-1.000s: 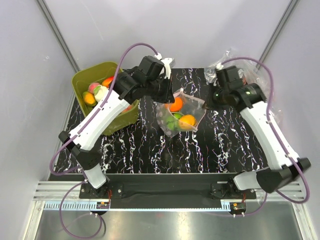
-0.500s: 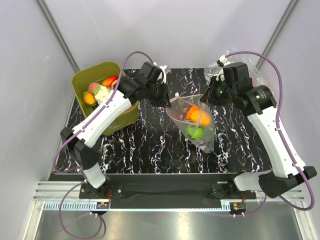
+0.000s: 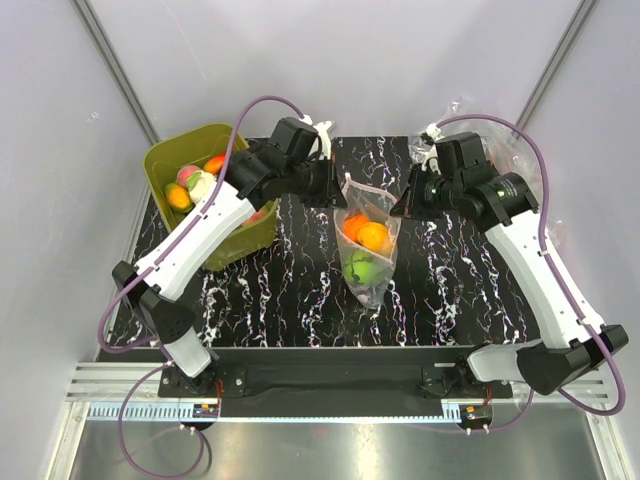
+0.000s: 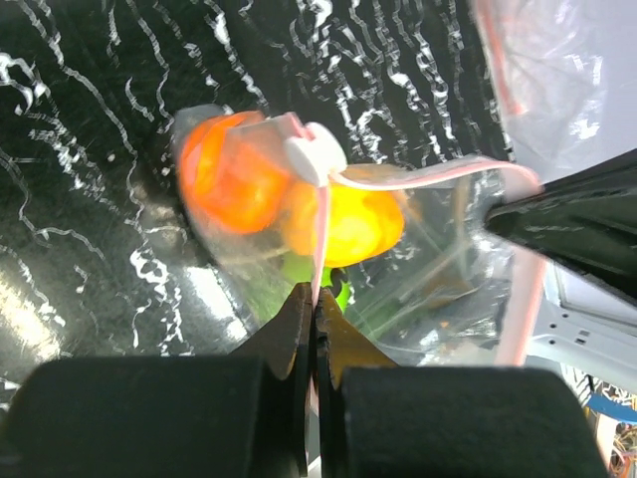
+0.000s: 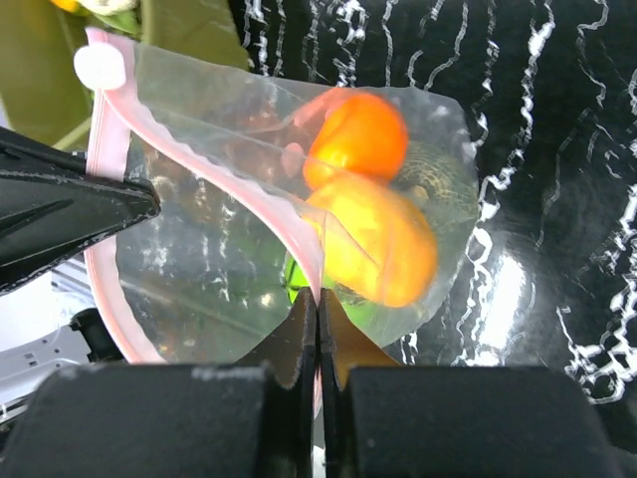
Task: Place the food in the zip-top bag and seal the zipper
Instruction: Adjust the zipper food storage bag at the center of the board.
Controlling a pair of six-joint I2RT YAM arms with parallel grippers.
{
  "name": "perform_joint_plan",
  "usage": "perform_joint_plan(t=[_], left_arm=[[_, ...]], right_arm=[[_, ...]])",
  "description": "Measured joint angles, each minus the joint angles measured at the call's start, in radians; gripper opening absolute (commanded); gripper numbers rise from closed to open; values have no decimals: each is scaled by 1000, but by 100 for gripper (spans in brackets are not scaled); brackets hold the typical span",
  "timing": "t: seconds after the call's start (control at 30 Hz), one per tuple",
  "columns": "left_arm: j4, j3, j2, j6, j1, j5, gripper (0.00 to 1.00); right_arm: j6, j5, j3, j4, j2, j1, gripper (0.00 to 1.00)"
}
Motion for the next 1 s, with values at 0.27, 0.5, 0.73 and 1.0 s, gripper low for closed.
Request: perform_joint_plan(t=[0.27, 0.5, 0.73, 1.0], left_arm=[[30, 31, 5, 52, 0, 50, 1], [189, -276, -126, 119, 4, 116, 1], [243, -512, -328, 173, 4, 108, 3], [180, -320, -351, 235, 6, 156, 8]], right_arm=[[27, -16, -116, 90, -50, 3, 0], [61, 11, -212, 138, -64, 100, 0], [136, 80, -314, 249, -101, 325, 0], [225, 182, -162, 285, -68, 517, 0]])
